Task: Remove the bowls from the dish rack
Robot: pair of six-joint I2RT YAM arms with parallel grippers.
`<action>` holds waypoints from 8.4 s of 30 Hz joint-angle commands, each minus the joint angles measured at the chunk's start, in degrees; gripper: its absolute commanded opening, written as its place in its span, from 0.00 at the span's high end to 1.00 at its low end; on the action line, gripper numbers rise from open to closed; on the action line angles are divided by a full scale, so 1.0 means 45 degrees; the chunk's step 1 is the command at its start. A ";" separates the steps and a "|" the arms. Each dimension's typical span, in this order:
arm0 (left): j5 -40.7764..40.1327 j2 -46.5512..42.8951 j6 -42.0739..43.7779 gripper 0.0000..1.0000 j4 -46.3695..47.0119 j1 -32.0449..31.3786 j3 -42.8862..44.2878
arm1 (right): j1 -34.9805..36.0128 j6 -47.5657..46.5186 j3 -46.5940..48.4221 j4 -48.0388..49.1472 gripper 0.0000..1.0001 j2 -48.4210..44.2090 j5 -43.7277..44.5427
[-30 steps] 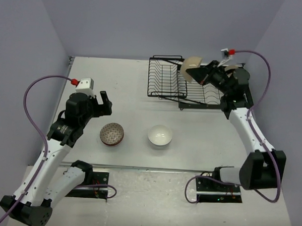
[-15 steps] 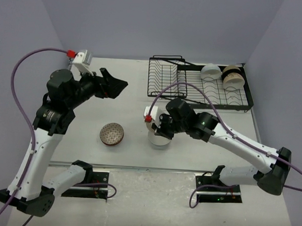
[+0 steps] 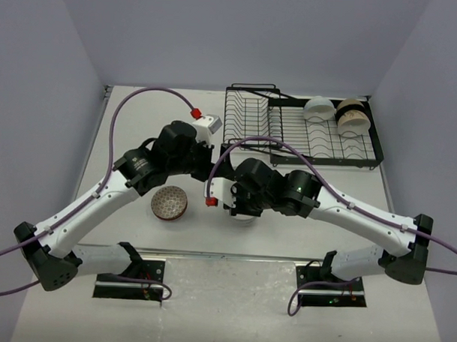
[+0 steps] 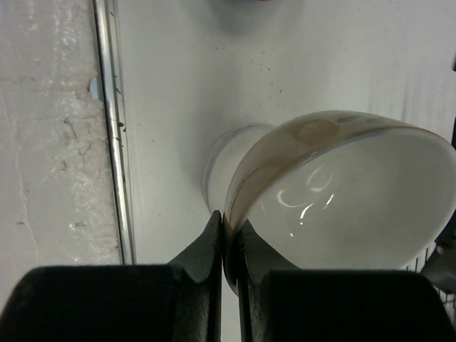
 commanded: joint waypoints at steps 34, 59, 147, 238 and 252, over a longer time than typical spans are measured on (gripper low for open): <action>-0.3993 0.2085 0.0534 1.00 -0.1609 -0.0873 0.0812 | 0.1358 -0.0424 0.3148 0.0548 1.00 0.2371 0.5676; -0.7586 0.0171 -0.0696 1.00 -0.0769 -0.0445 0.0753 | 0.0988 -0.0562 0.1314 0.3964 0.23 0.1103 0.6341; -0.5907 -0.6509 0.1393 0.00 0.1750 0.5572 -0.5438 | -2.0087 2.2036 -0.3748 2.0332 0.22 0.6469 -0.3600; -0.5497 -0.6783 0.1394 0.00 0.1965 0.5123 -0.5576 | -1.8682 2.3445 -0.5599 3.1039 1.00 0.5422 -0.8598; -0.1756 -0.3544 0.1487 0.00 -0.1078 0.5123 0.1292 | -0.7129 0.3487 -0.1273 0.7397 1.00 -0.1945 -0.4527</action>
